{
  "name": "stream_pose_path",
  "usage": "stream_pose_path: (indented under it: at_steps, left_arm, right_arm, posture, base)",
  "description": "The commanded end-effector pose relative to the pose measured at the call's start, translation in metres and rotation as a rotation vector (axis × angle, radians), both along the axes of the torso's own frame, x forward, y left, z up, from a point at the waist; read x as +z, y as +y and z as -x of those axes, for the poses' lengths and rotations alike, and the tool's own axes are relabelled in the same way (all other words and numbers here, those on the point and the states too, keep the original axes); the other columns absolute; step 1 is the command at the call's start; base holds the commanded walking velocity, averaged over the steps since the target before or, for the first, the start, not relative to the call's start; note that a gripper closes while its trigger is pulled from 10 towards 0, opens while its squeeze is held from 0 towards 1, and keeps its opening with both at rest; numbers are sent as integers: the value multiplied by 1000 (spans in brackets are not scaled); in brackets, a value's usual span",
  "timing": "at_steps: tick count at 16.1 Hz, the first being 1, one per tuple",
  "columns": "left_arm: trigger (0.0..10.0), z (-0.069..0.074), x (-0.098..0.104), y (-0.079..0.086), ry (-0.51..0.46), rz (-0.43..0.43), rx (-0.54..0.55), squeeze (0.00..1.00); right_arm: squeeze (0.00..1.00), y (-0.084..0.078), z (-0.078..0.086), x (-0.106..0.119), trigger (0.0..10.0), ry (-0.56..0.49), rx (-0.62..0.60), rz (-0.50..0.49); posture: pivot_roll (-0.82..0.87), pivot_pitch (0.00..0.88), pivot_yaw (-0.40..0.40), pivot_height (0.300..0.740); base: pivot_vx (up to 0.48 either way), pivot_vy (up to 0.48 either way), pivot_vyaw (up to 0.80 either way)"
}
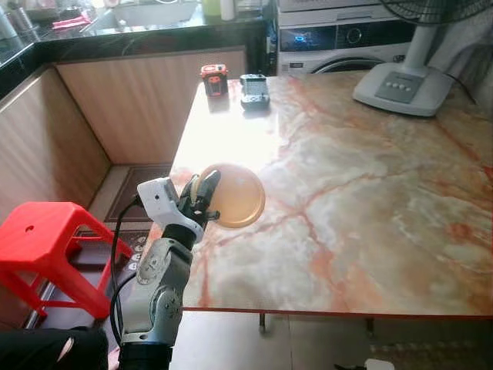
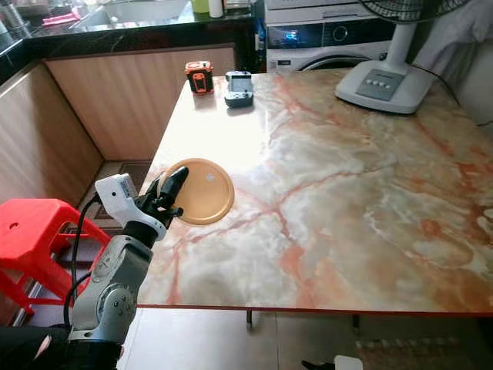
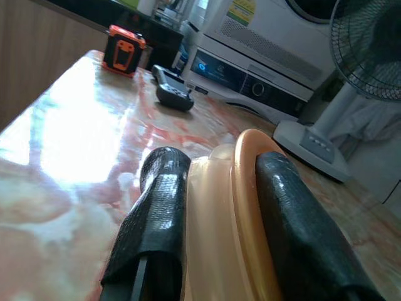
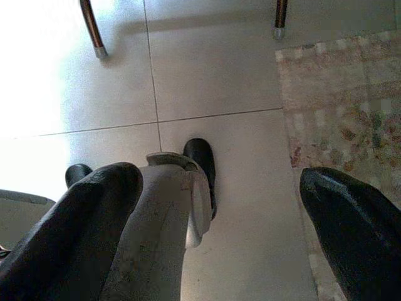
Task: Restocking fridge
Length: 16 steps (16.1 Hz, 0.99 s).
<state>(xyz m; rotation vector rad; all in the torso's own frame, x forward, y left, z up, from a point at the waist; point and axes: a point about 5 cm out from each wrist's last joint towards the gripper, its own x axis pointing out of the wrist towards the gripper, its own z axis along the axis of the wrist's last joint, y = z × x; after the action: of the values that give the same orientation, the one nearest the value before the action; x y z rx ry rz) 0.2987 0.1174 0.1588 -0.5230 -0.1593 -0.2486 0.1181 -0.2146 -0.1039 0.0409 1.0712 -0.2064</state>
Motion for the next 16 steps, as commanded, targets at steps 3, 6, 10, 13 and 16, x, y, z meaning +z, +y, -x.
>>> stream_pose_path:
  at_steps: [3, 6, 10, 13, 16]
  left_arm:
    - [10000, 0, -1, -3, 0, 30, 3, 0]
    - [10000, 1, -1, -3, 2, 27, 0, 0]
    - [10000, 1, -3, -3, 8, 26, -5, 0]
    - [10000, 2, -3, -4, 8, 29, -8, 0]
    - [10000, 2, -3, -5, 11, 31, -14, 0]
  right_arm:
    - [0, 5, 3, -2, 10000, 18, 13, -11]
    - [0, 5, 3, -2, 10000, 18, 14, -11]
    - [0, 5, 2, -1, 10000, 2, 6, -12]
    - [0, 5, 1, -1, 10000, -15, 1, -16]
    - [0, 6, 2, -1, 10000, -4, 7, -15]
  posture:
    - [-40, 0, 131, 740]
    - [-39, 0, 134, 740]
    - [-40, 0, 133, 740]
    - [-39, 0, 133, 740]
    - [-39, 0, 135, 740]
  base:
    - [0, 261, -788]
    - [0, 261, -788]
    - [0, 265, 0]
    - [0, 259, 0]
    - [0, 246, 0]
